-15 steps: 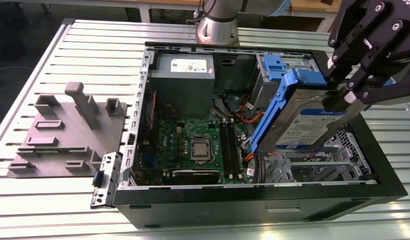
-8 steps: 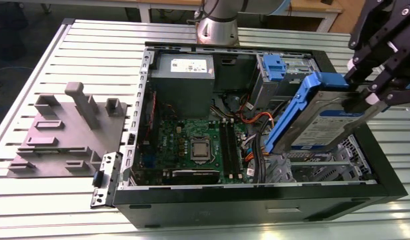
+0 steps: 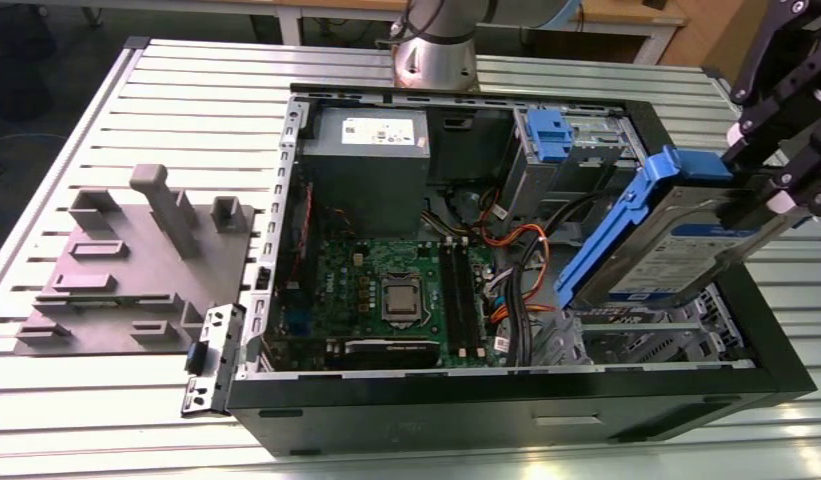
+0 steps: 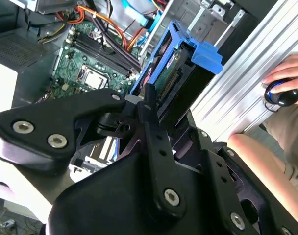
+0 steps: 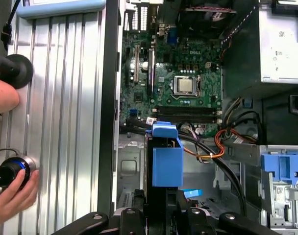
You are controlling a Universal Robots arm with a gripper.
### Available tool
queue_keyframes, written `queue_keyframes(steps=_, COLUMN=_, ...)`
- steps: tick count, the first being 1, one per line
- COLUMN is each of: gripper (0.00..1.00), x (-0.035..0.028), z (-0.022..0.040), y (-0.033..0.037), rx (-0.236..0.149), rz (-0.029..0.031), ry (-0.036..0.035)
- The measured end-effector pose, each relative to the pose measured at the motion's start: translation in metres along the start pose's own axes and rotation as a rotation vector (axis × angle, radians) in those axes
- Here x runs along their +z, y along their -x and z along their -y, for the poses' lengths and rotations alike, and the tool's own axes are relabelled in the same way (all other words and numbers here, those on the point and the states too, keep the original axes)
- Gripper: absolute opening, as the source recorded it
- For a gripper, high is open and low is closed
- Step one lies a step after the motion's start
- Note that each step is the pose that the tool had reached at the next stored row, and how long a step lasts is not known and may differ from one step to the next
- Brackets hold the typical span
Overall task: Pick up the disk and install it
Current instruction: 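Pick up the disk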
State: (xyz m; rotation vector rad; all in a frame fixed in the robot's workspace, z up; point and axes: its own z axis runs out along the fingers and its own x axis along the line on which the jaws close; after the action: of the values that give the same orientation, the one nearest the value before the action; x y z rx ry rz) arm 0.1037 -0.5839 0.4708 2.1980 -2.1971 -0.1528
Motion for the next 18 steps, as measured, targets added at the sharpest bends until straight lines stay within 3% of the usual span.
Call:
queue_keyframes(steps=6, gripper=0.35, x=0.0013, z=0.0132, y=-0.0003, rx=0.0, rz=-0.0001, ry=0.0)
queue_keyframes(steps=13, gripper=0.35, x=0.0066, z=0.0168, y=-0.0013, rx=-0.009, rz=-0.001, ry=0.0004)
queue_keyframes(steps=18, gripper=0.35, x=0.0095, z=0.0245, y=-0.0014, rx=-0.016, rz=-0.0017, ry=0.0008)
